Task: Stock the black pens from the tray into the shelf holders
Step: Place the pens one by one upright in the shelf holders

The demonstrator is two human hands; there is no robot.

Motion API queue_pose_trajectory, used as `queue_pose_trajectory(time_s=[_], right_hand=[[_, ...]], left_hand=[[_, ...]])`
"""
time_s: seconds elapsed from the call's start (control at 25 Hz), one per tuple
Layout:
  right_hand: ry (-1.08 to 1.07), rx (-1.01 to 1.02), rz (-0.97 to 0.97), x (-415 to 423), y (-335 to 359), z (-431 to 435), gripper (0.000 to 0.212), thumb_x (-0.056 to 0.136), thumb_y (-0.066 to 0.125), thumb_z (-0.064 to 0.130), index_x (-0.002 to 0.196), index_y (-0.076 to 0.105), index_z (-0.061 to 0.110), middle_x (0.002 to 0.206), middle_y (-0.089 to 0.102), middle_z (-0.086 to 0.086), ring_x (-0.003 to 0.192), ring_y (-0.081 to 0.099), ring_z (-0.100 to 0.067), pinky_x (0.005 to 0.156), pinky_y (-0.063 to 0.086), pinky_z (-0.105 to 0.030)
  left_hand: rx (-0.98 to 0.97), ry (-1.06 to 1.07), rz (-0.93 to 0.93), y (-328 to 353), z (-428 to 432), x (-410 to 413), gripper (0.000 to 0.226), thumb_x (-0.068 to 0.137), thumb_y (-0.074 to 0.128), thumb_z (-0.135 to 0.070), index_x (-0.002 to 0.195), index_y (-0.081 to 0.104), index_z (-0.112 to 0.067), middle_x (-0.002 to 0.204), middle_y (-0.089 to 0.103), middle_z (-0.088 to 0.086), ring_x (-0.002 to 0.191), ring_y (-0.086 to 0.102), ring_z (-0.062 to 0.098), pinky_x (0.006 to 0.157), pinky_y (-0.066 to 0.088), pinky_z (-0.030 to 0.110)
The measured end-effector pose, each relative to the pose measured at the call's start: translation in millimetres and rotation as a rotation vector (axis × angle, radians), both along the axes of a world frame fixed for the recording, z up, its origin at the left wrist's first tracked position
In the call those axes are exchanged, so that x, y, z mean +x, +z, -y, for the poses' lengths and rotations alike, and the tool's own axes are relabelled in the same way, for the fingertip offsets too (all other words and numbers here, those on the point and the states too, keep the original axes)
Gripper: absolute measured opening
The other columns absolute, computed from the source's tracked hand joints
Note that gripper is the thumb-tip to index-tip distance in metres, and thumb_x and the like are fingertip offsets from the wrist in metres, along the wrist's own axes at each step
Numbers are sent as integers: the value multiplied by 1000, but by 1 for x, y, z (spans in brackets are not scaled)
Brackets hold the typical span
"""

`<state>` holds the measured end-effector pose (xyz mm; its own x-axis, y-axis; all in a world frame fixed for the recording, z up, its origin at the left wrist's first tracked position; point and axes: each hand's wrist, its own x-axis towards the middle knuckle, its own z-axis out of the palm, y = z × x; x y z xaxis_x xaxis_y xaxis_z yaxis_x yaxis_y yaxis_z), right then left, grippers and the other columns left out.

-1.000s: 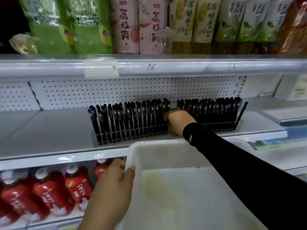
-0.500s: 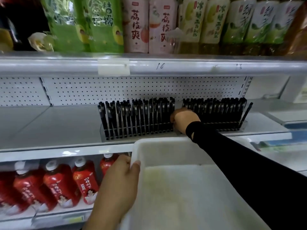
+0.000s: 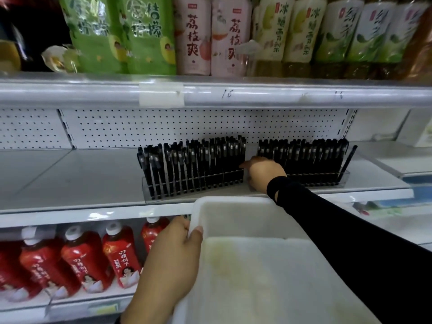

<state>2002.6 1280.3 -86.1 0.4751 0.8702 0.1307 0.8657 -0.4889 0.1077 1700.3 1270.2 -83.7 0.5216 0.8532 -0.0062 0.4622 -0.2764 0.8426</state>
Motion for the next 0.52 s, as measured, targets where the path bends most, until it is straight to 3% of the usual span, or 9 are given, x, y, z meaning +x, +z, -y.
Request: queue_pose_trajectory(time_s=[0.16,0.4,0.52], right_hand=[[-43,-18,-69,-1,1,-7,55,94,57,7,146,48,24,145,52,-10,128,54,-30,105,47,-36],[-27,18,8,-9,4,3,31,91,57,14,120,70,19,112,71,-8,100,67,-28,86,58,-39],[-5,33,1,-12,8,12,35,93,59,14,125,69,24,112,72,-9,98,68,-29,85,58,-39]], left_hand=[[-5,12,-14,-3,-3,-1,23,98,50,-39,87,59,-21,82,68,1,76,63,16,75,52,38],[-19,6,5,0,-2,-2,23,98,50,-41,88,60,-23,82,69,1,76,65,16,77,54,41],[-5,-5,5,2,1,1,22,98,49,-41,90,59,-23,82,69,2,77,64,15,77,53,39]])
